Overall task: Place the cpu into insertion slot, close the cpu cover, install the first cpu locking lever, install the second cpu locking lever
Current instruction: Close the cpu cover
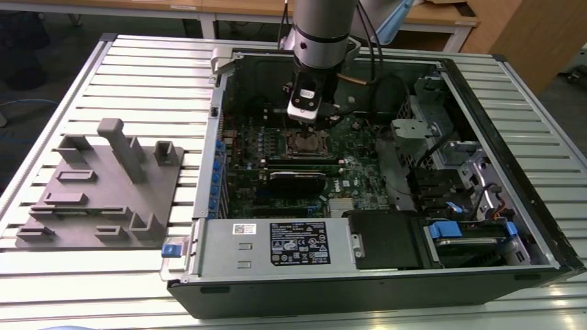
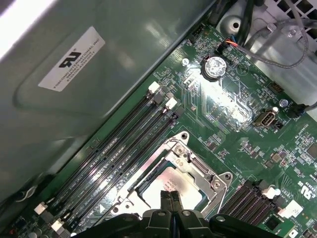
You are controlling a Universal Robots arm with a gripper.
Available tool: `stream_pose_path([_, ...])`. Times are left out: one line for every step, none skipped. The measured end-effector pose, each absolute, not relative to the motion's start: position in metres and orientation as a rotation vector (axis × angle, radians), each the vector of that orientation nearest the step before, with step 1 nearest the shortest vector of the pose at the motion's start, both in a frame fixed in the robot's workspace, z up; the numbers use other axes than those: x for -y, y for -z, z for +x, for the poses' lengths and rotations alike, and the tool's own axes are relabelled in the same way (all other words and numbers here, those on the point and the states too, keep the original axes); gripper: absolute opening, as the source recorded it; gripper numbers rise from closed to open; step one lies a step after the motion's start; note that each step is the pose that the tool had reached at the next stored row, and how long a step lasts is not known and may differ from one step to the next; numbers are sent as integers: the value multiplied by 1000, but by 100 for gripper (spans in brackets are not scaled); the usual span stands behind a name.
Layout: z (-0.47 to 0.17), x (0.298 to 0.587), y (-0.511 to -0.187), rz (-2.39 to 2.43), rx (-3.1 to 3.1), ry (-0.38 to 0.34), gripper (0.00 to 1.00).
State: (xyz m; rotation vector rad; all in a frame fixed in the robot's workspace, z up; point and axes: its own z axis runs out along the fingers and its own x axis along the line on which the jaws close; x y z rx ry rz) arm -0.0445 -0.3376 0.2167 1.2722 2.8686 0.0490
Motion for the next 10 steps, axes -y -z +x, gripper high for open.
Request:
stream_pose_path([-45,338,-217,1268,-2871,-49,11])
stream_pose_path([-45,338,-217,1257,-2875,-49,11])
stream_pose_path([-45,338,-217,1241,-2882,-49,11])
stream_pose_path([-45,338,-217,1222,-2891,-49,11])
stream_pose_path([-45,338,-217,1200,-2900,-49,11])
stream_pose_path([-45,338,-217,1183,-2907,-49,11])
stream_pose_path([-45,338,-217,1178,-2910,-49,11])
stream_pose_path([-45,338,-217,1178,-2910,-49,11])
stream_pose_path([-45,338,-217,1178,-2910,-49,11])
stream_pose_path([-45,338,-217,1177,-2910,-49,11])
